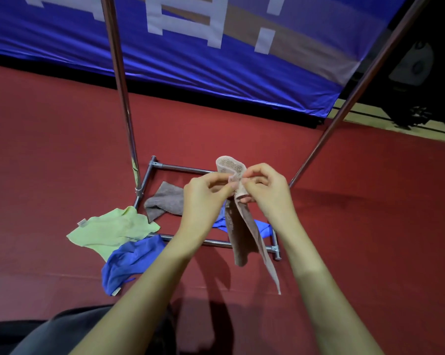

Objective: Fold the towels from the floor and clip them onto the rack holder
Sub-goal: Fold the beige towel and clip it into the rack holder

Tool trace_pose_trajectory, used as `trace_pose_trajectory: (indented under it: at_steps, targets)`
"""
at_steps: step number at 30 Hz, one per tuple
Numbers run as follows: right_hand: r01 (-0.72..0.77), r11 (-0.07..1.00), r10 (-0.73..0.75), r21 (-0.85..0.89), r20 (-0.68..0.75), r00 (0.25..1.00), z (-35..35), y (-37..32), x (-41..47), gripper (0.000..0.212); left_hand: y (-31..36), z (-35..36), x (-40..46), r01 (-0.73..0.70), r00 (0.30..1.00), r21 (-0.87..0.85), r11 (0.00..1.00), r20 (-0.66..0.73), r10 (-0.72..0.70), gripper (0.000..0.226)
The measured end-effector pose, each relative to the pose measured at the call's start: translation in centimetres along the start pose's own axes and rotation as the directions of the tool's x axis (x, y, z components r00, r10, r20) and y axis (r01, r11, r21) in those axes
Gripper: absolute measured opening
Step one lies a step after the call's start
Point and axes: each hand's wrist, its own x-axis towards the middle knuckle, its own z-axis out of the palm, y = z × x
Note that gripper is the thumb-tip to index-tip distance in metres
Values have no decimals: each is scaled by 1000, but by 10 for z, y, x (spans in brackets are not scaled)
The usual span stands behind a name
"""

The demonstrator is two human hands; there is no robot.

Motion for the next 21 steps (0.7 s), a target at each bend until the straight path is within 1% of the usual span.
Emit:
trace_pose_trajectory:
  at_steps: [2, 4, 7, 9, 13, 16, 19, 21]
  targets:
    - [-6, 1000, 6, -1, 18, 1000, 0, -1, 1, 14, 2, -2, -1, -36, 999, 57, 998, 11, 35, 9]
    - [-12, 1000, 12, 11, 58, 998, -4, -2, 0, 21, 5, -5, -1, -61, 998, 106, 993, 9, 60, 11]
    - [-8, 999, 3, 35, 139, 990, -8, -3, -2, 33, 8, -10, 1, -62, 998, 114, 992, -5, 63, 10]
    - [19, 1000, -18, -2, 129, 992, -9, -3, -2, 35, 10, -10, 0, -59, 998, 104, 993, 11, 58, 10]
    - [117, 988, -114, -103, 38, 993, -7, -4, 1, 22, 13, -8, -3, -81, 996, 63, 995, 50, 78, 9]
    - [178, 968, -179, -177, 10, 984, -6, -6, 3, 22, 16, -11, -3, -88, 993, 55, 995, 79, 83, 11]
    - [176, 939, -188, -296, -11, 982, -2, -3, 3, 15, 15, -12, -2, -101, 994, 106, 989, 58, 95, 14]
    - [168, 932, -177, -321, 4, 984, 0, -2, 3, 6, 11, -14, 0, -126, 992, 141, 982, 48, 121, 11]
